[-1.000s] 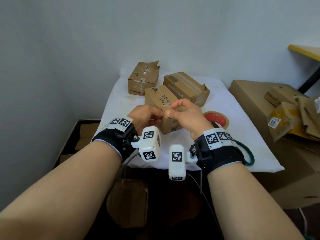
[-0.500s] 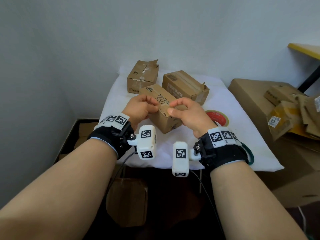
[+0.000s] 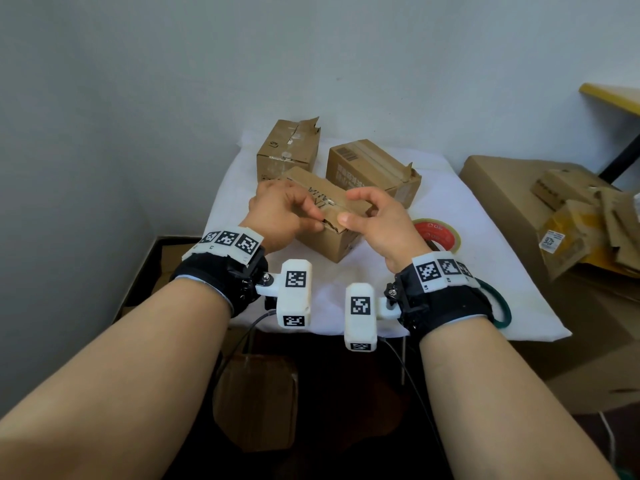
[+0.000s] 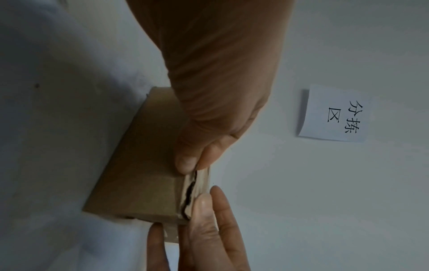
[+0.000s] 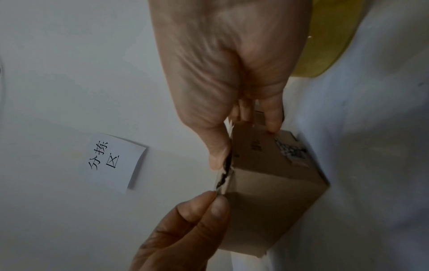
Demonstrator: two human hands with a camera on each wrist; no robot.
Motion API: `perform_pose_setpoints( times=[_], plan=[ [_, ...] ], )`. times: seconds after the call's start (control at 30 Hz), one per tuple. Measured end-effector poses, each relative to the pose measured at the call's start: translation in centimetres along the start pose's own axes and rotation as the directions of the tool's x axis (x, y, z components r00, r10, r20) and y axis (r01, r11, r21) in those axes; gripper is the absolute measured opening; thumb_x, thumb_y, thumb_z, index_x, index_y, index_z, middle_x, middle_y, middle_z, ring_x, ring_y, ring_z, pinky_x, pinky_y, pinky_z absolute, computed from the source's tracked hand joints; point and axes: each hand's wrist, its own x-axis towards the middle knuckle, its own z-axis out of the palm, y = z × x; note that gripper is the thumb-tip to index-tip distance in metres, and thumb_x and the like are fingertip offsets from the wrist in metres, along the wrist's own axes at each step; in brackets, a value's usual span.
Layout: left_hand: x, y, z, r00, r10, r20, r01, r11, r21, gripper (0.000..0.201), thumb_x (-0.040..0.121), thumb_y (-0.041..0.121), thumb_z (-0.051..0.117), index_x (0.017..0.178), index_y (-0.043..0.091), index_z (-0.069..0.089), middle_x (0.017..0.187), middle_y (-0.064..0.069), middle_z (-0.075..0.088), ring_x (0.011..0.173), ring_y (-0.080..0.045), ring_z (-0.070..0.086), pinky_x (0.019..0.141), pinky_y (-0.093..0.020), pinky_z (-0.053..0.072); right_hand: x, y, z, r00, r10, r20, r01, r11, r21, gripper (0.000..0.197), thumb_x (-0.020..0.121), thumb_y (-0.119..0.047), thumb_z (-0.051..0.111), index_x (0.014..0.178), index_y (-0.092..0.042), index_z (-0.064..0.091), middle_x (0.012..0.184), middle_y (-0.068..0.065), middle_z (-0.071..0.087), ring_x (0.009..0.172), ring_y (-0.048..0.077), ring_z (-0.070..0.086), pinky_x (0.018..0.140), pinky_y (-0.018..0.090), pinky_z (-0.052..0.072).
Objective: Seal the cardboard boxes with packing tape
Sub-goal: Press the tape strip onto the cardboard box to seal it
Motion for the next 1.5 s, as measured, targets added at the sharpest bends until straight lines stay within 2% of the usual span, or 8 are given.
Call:
perform_pose_setpoints(
  times=[0.2, 0.33, 0.47, 0.53, 0.67, 0.9, 1.17, 1.5],
  plan=[
    [0.0, 0.5, 0.0, 1.000, 0.017, 0.004, -0.017, 0.994, 0.112, 0.026, 0.052, 0.059, 0.073, 0.074, 0.045, 0.070, 0.102, 0.020, 0.064, 0.116, -0.020, 0.053, 0.106, -0.051, 0.040, 0.1, 0.2, 0.2, 0.999, -0.034, 0.020, 0.034, 0.999, -0.019, 0.032, 0.088, -0.018, 0.079, 0.116, -0.028, 0.069, 0.120, 0.000, 0.066, 0.096, 0.010, 0.060, 0.087, 0.025, 0.051],
    [0.2, 0.5, 0.3, 0.997, 0.025, -0.075, -0.013, 0.989, 0.145, 0.025, 0.069, 0.049, 0.076, 0.090, 0.047, 0.063, 0.111, 0.019, 0.062, 0.122, -0.019, 0.050, 0.111, -0.049, 0.033, 0.1, 0.1, 0.3, 0.999, -0.031, 0.035, 0.032, 0.999, -0.036, 0.027, 0.088, -0.019, 0.078, 0.113, -0.028, 0.071, 0.118, -0.001, 0.066, 0.103, 0.013, 0.061, 0.096, 0.032, 0.052],
    [0.0, 0.8, 0.8, 0.997, -0.012, -0.076, 0.030, 0.971, 0.239, 0.036, 0.082, 0.046, 0.073, 0.117, 0.048, 0.064, 0.146, 0.014, 0.042, 0.149, -0.017, 0.015, 0.122, -0.049, -0.001, 0.0, 0.2, 0.3, 0.999, -0.014, 0.050, 0.015, 1.000, -0.019, 0.030, 0.085, -0.025, 0.080, 0.114, -0.032, 0.071, 0.118, -0.002, 0.067, 0.109, 0.018, 0.064, 0.100, 0.040, 0.054],
    [0.1, 1.0, 0.8, 0.998, -0.023, -0.059, 0.037, 0.964, 0.262, 0.039, 0.083, 0.049, 0.071, 0.122, 0.048, 0.063, 0.151, 0.015, 0.039, 0.149, -0.014, 0.013, 0.120, -0.051, -0.010, -0.1, 0.3, 0.2, 0.998, -0.019, 0.062, 0.020, 1.000, -0.017, 0.033, 0.082, -0.030, 0.081, 0.113, -0.035, 0.071, 0.118, -0.002, 0.067, 0.110, 0.018, 0.064, 0.100, 0.041, 0.055],
    [0.1, 1.4, 0.1, 0.998, 0.001, -0.070, 0.021, 0.945, 0.326, 0.040, 0.076, 0.055, 0.075, 0.115, 0.048, 0.066, 0.137, 0.008, 0.049, 0.138, -0.021, 0.030, 0.121, -0.052, 0.002, -0.1, 0.3, -0.3, 0.996, -0.042, 0.075, 0.041, 0.999, 0.011, 0.037, 0.080, -0.023, 0.083, 0.114, -0.034, 0.072, 0.114, 0.001, 0.070, 0.103, 0.017, 0.066, 0.099, 0.043, 0.055],
    [-0.1, 1.7, -0.5, 0.992, 0.066, -0.107, -0.021, 0.926, 0.376, 0.044, 0.067, 0.063, 0.080, 0.106, 0.045, 0.068, 0.112, 0.008, 0.048, 0.129, -0.023, 0.032, 0.118, -0.050, 0.015, 0.3, 0.5, 0.6, 0.992, -0.066, 0.106, 0.060, 0.996, 0.061, 0.051, 0.081, -0.023, 0.077, 0.127, -0.039, 0.062, 0.125, -0.003, 0.067, 0.114, 0.013, 0.065, 0.105, 0.041, 0.053],
    [0.1, 2.2, -0.4, 0.993, -0.066, -0.094, 0.097, 0.919, 0.382, 0.039, 0.070, 0.057, 0.077, 0.104, 0.044, 0.065, 0.127, 0.006, 0.050, 0.130, -0.022, 0.035, 0.116, -0.044, 0.017, 0.2, 0.8, 1.3, 0.990, -0.078, 0.119, 0.076, 0.997, 0.023, 0.047, 0.078, -0.036, 0.072, 0.120, -0.053, 0.058, 0.132, -0.011, 0.064, 0.123, 0.007, 0.059, 0.112, 0.042, 0.046],
    [0.7, 3.0, 0.1, 0.980, -0.170, -0.104, 0.196, 0.913, 0.359, 0.033, 0.069, 0.045, 0.078, 0.099, 0.042, 0.064, 0.120, 0.006, 0.053, 0.128, -0.023, 0.037, 0.117, -0.048, 0.015, 0.2, 1.1, 0.8, 0.990, -0.025, 0.138, 0.021, 0.999, 0.026, 0.041, 0.092, -0.042, 0.063, 0.132, -0.044, 0.056, 0.137, -0.011, 0.059, 0.126, 0.009, 0.055, 0.112, 0.043, 0.044]
  ],
)
